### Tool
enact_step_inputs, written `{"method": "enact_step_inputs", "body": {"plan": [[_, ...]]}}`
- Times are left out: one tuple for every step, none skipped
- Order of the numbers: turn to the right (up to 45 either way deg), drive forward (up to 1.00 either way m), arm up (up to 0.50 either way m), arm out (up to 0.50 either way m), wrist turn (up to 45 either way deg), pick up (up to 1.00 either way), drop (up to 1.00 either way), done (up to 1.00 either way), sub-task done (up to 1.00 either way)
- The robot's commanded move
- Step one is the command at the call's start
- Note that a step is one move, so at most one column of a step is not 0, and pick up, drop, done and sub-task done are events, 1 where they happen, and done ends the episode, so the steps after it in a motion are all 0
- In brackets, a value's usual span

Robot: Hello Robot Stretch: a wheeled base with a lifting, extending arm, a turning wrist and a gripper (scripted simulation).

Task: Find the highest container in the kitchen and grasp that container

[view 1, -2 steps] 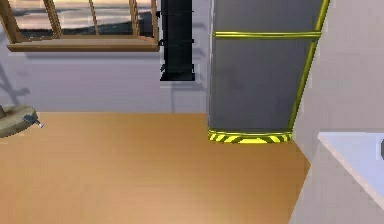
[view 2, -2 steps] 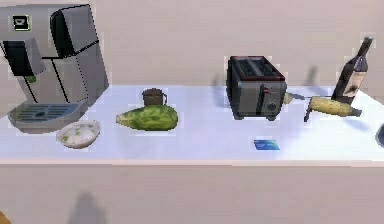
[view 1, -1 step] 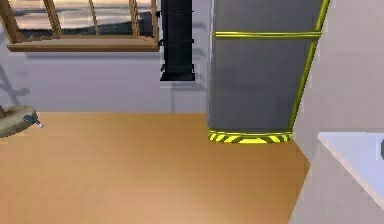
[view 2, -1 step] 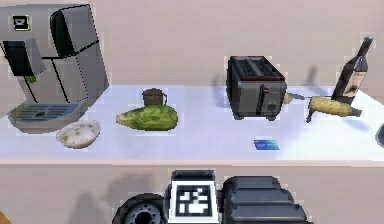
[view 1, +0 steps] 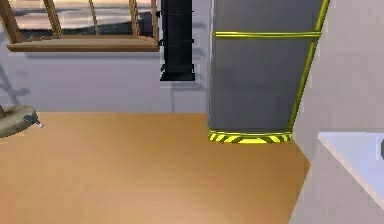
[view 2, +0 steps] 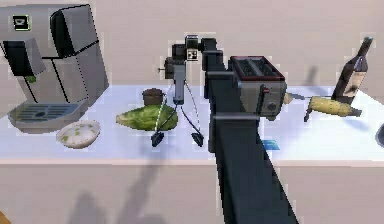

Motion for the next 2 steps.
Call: {"method": "enact_step_inputs", "body": {"plan": [[0.0,0.00,0.00,0.00,45.0,0.00,0.00,0.00,0.00],[0.0,0.00,0.00,0.00,45.0,0.00,0.00,0.00,0.00]]}}
